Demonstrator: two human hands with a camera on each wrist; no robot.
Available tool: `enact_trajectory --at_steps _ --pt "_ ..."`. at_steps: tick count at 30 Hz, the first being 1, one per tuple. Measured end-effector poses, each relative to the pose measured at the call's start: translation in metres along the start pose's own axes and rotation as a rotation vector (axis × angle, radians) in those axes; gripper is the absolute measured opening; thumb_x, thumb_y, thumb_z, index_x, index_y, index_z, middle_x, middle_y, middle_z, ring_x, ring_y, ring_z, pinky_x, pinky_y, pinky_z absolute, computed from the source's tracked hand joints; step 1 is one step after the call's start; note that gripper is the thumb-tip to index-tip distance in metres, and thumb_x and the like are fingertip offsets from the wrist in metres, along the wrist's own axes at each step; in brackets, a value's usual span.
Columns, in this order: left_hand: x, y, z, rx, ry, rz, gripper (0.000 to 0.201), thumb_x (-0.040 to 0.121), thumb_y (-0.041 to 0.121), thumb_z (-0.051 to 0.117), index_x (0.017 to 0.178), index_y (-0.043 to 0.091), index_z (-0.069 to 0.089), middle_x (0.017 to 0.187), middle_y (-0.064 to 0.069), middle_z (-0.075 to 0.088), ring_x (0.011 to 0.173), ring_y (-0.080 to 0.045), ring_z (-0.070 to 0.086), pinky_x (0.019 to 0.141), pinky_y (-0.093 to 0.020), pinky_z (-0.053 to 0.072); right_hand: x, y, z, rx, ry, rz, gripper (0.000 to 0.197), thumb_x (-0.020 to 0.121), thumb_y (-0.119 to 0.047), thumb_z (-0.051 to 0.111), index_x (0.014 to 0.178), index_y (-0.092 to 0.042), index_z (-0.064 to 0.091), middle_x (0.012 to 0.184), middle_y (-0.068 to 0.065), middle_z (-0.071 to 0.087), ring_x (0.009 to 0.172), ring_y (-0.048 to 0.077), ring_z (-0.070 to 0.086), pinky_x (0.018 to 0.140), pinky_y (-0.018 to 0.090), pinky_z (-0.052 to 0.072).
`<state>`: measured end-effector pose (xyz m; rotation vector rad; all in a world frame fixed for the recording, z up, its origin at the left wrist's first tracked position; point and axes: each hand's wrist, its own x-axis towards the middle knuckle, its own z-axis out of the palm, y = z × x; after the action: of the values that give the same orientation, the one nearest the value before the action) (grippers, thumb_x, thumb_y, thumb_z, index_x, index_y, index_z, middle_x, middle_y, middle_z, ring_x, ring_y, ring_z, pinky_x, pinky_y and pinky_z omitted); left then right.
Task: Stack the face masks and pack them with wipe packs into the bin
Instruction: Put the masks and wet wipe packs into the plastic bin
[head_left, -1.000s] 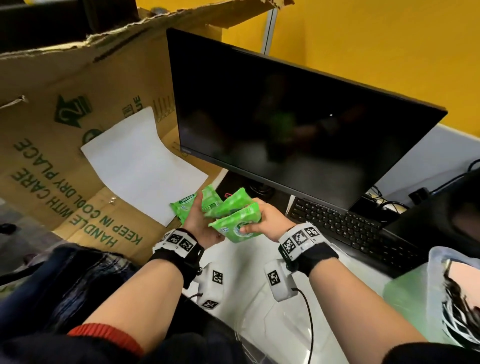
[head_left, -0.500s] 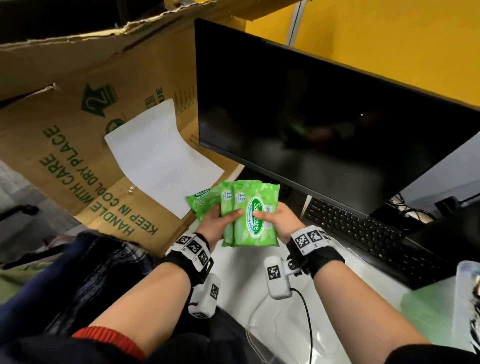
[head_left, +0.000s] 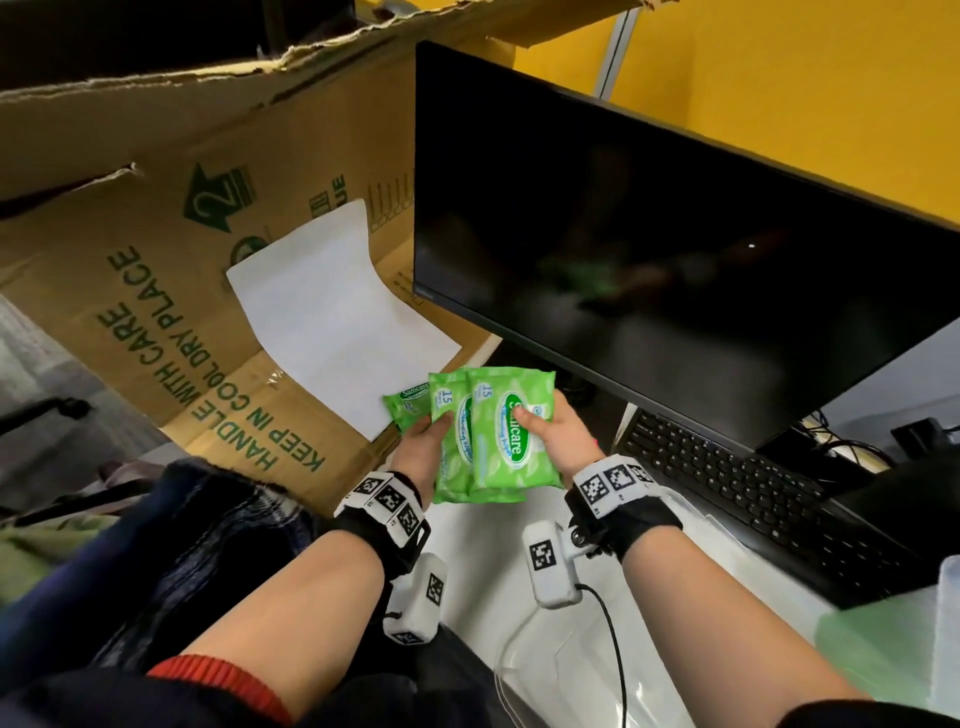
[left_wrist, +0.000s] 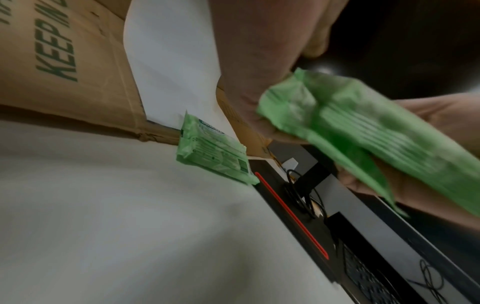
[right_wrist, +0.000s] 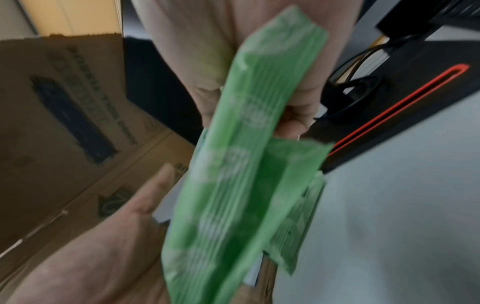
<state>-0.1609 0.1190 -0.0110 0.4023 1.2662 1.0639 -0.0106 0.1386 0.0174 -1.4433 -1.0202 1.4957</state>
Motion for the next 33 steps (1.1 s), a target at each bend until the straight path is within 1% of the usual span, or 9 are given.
enact_trajectory --at_steps 2,6,8,12,15,20,26,30,33 --pt "0.000 0.002 -0.001 -0.076 -0.044 -0.030 0.040 0.089 0.032 0.058 0.124 0.016 0.054 0.119 -0.009 0.063 0.106 -0.026 0.061 0.088 -0.040 0.050 0.005 0.003 0.018 -0.036 -0.026 0.019 0.031 0.094 -0.004 0.047 0.124 0.000 0.041 0.118 0.023 0.057 0.097 0.027 0.058 0.087 0.039 0.049" --pt "-0.001 0.009 -0.014 0.068 0.010 0.099 0.043 0.075 0.002 0.072 0.115 0.003 0.057 0.109 -0.018 0.066 0.089 -0.026 0.067 0.080 -0.039 0.054 0.014 0.004 0.044 -0.177 -0.129 0.023 0.041 0.100 -0.018 0.035 0.136 0.002 0.036 0.121 0.006 0.053 0.113 0.020 0.051 0.087 0.016 0.046" --pt "0.003 0.012 -0.027 0.139 0.141 0.127 0.044 0.071 -0.001 0.075 0.110 0.003 0.055 0.111 -0.018 0.066 0.092 -0.027 0.065 0.084 -0.041 0.053 0.030 0.011 0.050 -0.348 -0.169 0.024 0.044 0.100 -0.023 0.036 0.138 -0.002 0.038 0.139 0.008 0.045 0.129 0.019 0.041 0.106 0.024 0.035" --pt "0.005 0.019 -0.047 0.224 0.387 0.164 0.058 0.075 0.009 0.075 0.125 0.005 0.045 0.122 -0.007 0.054 0.109 -0.021 0.051 0.098 -0.038 0.040 0.066 0.024 0.056 -0.957 -0.149 -0.061 0.044 0.090 -0.002 0.047 0.133 -0.009 0.048 0.138 0.015 0.046 0.126 0.028 0.044 0.104 0.029 0.034" --pt "0.008 0.017 -0.055 0.275 0.457 0.195 0.069 0.078 0.012 0.073 0.135 0.001 0.036 0.138 -0.014 0.045 0.126 -0.029 0.043 0.101 -0.035 0.034 0.081 0.028 0.061 -1.209 -0.221 -0.101 0.061 0.085 0.001 0.050 0.142 -0.016 0.035 0.152 0.011 0.022 0.139 0.027 0.025 0.113 0.028 0.021" --pt "0.022 0.008 -0.071 0.271 0.457 0.168 0.070 0.076 0.012 0.074 0.136 0.006 0.037 0.140 -0.013 0.045 0.127 -0.031 0.043 0.102 -0.035 0.035 0.093 0.037 0.075 -1.514 -0.442 -0.073 0.089 0.081 -0.001 0.054 0.149 -0.028 0.004 0.158 0.000 -0.006 0.144 0.029 0.003 0.115 0.050 0.017" --pt "0.027 0.004 -0.074 0.215 0.436 0.178 0.065 0.077 0.009 0.073 0.133 0.006 0.040 0.133 -0.009 0.050 0.120 -0.027 0.048 0.098 -0.035 0.038 0.090 0.039 0.082 -1.821 -0.335 -0.179 0.075 0.084 -0.020 0.060 0.145 -0.029 0.019 0.146 0.014 0.019 0.135 0.033 0.020 0.109 0.050 0.021" --pt "0.031 0.001 -0.076 0.170 0.411 0.164 0.060 0.078 0.009 0.073 0.130 0.008 0.043 0.117 -0.002 0.054 0.108 -0.021 0.052 0.091 -0.032 0.039 0.081 0.050 0.083 -1.722 -0.300 -0.180 0.064 0.083 -0.009 0.057 0.140 -0.010 0.028 0.143 0.012 0.030 0.133 0.031 0.030 0.107 0.048 0.030" --pt "0.037 -0.002 -0.079 0.130 0.424 0.132 0.063 0.072 0.015 0.078 0.126 0.012 0.046 0.123 -0.007 0.058 0.113 -0.028 0.056 0.099 -0.044 0.043 0.067 0.054 0.076 -1.648 -0.259 -0.097 0.069 0.076 -0.019 0.065 0.134 -0.010 0.029 0.134 0.011 0.039 0.124 0.028 0.040 0.101 0.042 0.036"
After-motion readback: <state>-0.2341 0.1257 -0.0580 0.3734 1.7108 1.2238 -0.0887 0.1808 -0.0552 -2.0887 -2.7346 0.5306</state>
